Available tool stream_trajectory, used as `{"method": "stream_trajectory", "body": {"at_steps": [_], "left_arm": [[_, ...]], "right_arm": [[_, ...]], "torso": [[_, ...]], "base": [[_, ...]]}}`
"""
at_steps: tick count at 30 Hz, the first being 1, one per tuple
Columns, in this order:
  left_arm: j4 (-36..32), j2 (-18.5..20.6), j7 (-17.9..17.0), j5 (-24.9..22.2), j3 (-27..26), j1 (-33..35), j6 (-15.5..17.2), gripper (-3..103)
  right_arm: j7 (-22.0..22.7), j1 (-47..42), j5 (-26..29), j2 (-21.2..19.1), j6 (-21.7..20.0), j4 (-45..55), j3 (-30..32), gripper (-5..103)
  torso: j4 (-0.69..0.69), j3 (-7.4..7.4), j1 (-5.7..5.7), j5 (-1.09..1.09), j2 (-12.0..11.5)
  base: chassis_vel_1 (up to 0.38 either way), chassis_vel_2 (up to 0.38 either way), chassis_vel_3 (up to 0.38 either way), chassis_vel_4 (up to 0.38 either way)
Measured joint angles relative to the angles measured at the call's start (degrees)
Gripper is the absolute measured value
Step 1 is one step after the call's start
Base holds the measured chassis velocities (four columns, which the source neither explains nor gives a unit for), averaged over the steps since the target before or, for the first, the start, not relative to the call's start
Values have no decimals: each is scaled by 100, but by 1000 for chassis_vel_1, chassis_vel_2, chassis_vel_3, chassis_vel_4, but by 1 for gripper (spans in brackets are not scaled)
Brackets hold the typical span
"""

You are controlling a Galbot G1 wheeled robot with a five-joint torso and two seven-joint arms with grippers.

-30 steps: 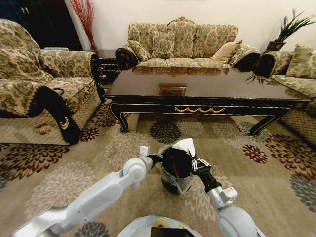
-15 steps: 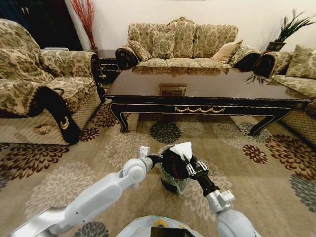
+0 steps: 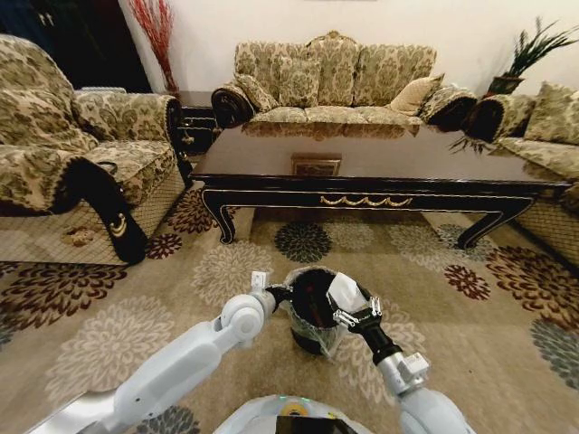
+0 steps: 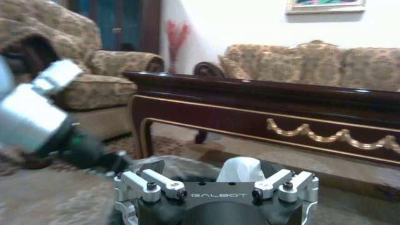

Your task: Move to the front of the table and pick up the trash from the floor, then place it into the trash bin.

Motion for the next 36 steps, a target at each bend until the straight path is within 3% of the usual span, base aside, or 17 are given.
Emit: {"method": "stream_trajectory", "body": {"at_steps": [4,8,12,14,16,18,20,32,36], "left_arm": [[-2,-41,-4,4,6,-3,-12,3],[-1,-77,-13,24,39,-3,-19,3],[49,-164,-24,83,128,-21,-19,3],[78,-266,-55,108,187,-25,-19,3],[82,-287,-59,115,205,-26,-19,3],[86,-309,-63,148,221,-9,-20,3],[85,-293,-62,153,187,19,-23,3],[-134,379,-44,157,-1071,731,-124,3],[-115,413,19,166,-1319,979,-142,3]], "right_arm": [[-215,-264,369,63,-68,183,-78,100],[-506,-483,148,172,-5,319,-62,100],[-343,-517,-171,265,1,355,-63,100],[-2,-489,-237,350,-91,381,-22,100],[32,-492,-154,354,-100,401,-12,100],[232,-537,413,389,-254,536,-23,100],[289,-512,520,392,-240,533,-11,100],[316,-222,786,369,5,328,211,100],[307,-210,775,372,37,266,195,100]], "torso": [[-2,0,0,0,0],[0,0,0,1,0],[-1,1,0,2,0],[-2,1,0,0,0],[0,1,0,1,0],[-2,1,0,-3,0],[-3,0,0,-2,0],[0,0,0,0,0],[-1,0,0,-1,0]], "base": [[0,0,0,0],[0,0,0,0],[0,0,0,0],[0,0,0,0],[0,0,0,0],[0,0,0,0],[0,0,0,0],[0,0,0,0],[0,0,0,0]]}}
